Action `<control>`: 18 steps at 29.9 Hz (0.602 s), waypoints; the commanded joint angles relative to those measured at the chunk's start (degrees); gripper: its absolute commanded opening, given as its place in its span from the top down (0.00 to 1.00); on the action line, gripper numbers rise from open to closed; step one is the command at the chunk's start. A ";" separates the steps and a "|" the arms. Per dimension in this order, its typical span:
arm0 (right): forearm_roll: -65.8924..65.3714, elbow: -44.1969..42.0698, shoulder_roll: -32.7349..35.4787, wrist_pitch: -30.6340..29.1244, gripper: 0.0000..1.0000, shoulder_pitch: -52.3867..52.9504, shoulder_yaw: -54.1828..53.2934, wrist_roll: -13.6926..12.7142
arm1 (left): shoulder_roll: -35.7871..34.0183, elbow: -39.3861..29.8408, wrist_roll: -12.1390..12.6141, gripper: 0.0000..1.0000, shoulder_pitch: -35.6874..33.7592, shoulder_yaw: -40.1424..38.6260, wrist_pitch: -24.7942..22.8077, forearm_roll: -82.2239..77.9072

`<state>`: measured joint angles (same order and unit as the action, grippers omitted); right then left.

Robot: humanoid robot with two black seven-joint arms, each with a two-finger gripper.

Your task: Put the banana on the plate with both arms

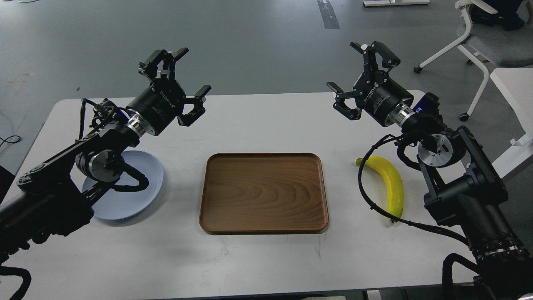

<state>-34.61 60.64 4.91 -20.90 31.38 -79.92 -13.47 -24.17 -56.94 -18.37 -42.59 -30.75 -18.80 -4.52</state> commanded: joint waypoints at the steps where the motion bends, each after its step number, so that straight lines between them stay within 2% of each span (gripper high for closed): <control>1: -0.11 0.26 -0.08 0.07 0.00 -0.53 1.44 0.03 | 0.00 -0.54 -0.09 0.02 0.75 0.07 0.60 -0.40; 4: -0.20 0.44 -0.86 0.33 0.00 -0.70 1.44 -0.06 | 0.00 -0.19 -0.26 0.02 0.93 -0.63 2.54 0.21; 18: -2.40 1.76 -1.83 1.21 0.00 -1.93 1.70 -0.15 | -0.87 0.25 -0.26 0.02 1.02 -1.42 4.12 -0.14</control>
<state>-36.51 62.24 3.28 -19.70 29.95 -78.23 -13.61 -24.71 -56.69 -18.64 -41.64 -32.44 -14.72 -4.47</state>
